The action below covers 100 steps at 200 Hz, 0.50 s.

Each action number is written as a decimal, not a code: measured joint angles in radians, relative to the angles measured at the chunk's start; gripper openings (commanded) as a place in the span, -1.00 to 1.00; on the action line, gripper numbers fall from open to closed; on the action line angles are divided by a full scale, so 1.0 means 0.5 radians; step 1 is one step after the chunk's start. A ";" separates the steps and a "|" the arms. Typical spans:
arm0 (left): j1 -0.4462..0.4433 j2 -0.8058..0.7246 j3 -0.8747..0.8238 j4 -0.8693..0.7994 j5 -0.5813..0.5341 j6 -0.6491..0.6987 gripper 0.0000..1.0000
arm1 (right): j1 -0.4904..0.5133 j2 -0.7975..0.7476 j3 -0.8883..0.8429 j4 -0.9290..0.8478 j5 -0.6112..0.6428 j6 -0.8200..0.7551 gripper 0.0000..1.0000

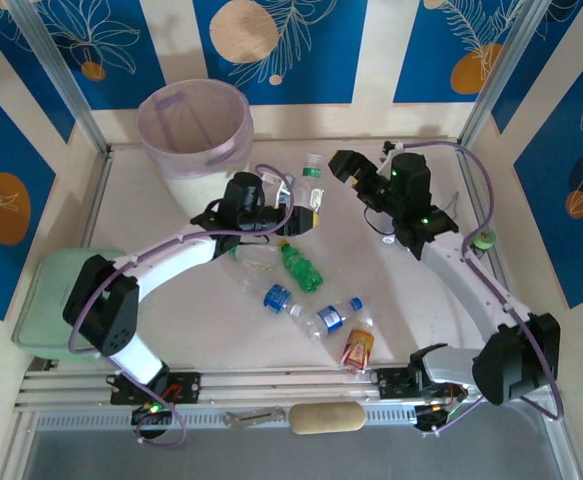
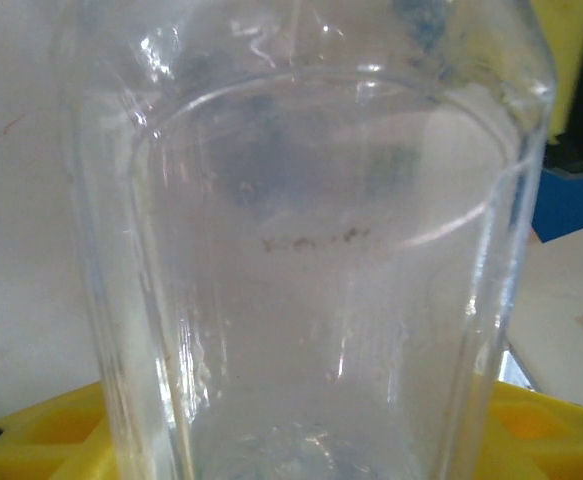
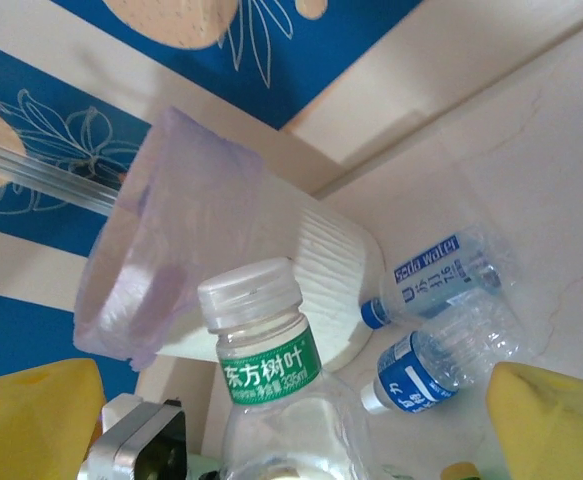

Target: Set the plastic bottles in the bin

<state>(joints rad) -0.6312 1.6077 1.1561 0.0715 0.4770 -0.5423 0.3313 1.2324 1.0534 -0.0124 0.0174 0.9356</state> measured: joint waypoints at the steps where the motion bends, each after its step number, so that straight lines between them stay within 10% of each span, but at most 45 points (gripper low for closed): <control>1: 0.002 0.000 0.004 -0.006 -0.002 0.004 0.19 | -0.002 -0.008 -0.006 0.002 0.002 0.000 0.98; 100: 0.585 0.071 1.183 -0.543 -0.329 0.671 0.15 | -0.064 -0.246 -0.359 -0.142 0.056 -0.001 0.98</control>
<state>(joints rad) -0.3386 1.6432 1.7477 -0.2001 0.3126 -0.2070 0.2993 1.1091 0.8742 -0.0834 0.0452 0.9352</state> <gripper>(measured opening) 0.581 0.991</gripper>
